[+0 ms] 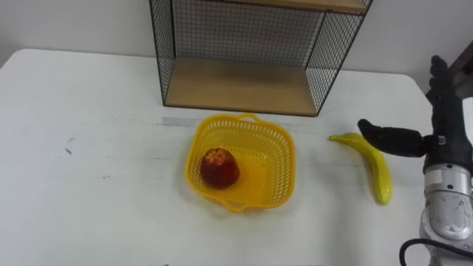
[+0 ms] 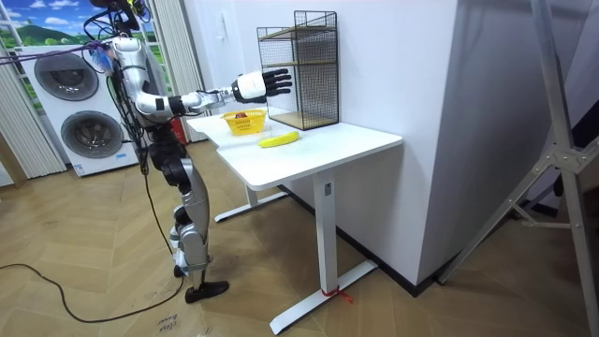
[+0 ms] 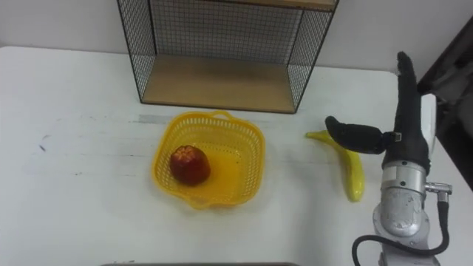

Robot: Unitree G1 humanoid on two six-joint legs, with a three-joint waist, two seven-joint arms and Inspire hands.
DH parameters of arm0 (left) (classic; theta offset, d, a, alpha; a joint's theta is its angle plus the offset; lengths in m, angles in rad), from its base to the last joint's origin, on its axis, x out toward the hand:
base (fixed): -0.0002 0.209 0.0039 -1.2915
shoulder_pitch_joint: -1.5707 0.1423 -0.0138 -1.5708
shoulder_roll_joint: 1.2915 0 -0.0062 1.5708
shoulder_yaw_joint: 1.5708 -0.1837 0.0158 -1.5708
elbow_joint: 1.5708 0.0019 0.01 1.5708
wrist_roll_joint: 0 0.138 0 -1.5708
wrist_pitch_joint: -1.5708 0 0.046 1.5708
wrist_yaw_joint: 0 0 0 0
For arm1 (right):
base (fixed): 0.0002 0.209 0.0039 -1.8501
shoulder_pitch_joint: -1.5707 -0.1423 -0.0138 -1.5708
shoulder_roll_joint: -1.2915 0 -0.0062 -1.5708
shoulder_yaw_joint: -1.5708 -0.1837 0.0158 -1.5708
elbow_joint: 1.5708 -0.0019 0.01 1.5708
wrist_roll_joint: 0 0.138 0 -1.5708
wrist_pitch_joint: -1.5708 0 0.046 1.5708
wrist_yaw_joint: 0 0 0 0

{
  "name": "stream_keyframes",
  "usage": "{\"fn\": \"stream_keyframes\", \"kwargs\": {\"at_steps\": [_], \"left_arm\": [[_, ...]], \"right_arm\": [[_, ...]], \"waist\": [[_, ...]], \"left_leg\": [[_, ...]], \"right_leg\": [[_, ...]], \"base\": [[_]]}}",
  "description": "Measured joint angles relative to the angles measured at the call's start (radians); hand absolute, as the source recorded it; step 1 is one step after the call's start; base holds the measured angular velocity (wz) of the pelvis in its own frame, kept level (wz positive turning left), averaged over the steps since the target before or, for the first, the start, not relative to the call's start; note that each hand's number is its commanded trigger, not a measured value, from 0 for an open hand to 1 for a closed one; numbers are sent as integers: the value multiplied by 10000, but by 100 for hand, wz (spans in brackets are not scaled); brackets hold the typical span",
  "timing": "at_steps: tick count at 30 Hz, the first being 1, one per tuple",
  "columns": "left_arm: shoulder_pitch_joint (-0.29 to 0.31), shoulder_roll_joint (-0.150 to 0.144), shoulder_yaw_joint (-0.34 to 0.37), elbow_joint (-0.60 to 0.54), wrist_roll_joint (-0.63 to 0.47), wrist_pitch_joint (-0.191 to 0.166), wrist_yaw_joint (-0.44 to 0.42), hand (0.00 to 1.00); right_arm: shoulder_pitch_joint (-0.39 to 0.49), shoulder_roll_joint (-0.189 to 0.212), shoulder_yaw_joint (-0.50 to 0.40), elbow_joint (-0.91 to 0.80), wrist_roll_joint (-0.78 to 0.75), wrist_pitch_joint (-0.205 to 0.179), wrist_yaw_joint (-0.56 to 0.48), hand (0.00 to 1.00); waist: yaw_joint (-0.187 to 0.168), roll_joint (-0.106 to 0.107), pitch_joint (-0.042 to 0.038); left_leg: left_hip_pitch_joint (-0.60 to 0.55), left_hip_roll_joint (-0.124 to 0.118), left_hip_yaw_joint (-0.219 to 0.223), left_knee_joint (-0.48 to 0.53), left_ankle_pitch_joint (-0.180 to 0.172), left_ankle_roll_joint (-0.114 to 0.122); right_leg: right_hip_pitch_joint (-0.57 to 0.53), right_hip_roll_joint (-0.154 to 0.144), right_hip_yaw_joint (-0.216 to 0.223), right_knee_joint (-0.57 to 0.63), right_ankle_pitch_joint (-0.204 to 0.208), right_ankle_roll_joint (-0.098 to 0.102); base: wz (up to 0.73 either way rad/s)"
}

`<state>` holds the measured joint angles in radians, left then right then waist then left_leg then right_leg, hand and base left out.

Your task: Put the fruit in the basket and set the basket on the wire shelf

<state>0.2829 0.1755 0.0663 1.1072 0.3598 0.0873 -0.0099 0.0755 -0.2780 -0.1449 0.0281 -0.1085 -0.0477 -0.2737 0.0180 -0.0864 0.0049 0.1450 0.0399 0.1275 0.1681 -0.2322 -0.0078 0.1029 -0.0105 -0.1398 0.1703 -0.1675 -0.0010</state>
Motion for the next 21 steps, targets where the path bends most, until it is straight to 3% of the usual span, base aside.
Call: {"fn": "stream_keyframes", "kwargs": {"at_steps": [4,11,21], "left_arm": [[-16,20,-4,-145,4,123,-3,0],[371,20,96,-724,19,390,-31,0],[364,21,243,-1081,20,474,-75,0]], "right_arm": [[-238,-495,6,623,5,157,-146,0],[-644,-503,20,1633,-151,440,-20,0],[-1110,-517,31,2395,-69,753,765,0]], "waist": [[174,-36,10],[191,-54,-9],[201,-30,-10]], "left_leg": [[13,0,-46,1,0,0],[24,1,-59,12,0,0],[-23,1,-121,37,0,0]], "right_leg": [[4,-3,-16,5,0,0],[27,-5,-28,13,0,-1],[2,-8,-65,1,0,-1]], "base": [[0],[0],[0]]}}
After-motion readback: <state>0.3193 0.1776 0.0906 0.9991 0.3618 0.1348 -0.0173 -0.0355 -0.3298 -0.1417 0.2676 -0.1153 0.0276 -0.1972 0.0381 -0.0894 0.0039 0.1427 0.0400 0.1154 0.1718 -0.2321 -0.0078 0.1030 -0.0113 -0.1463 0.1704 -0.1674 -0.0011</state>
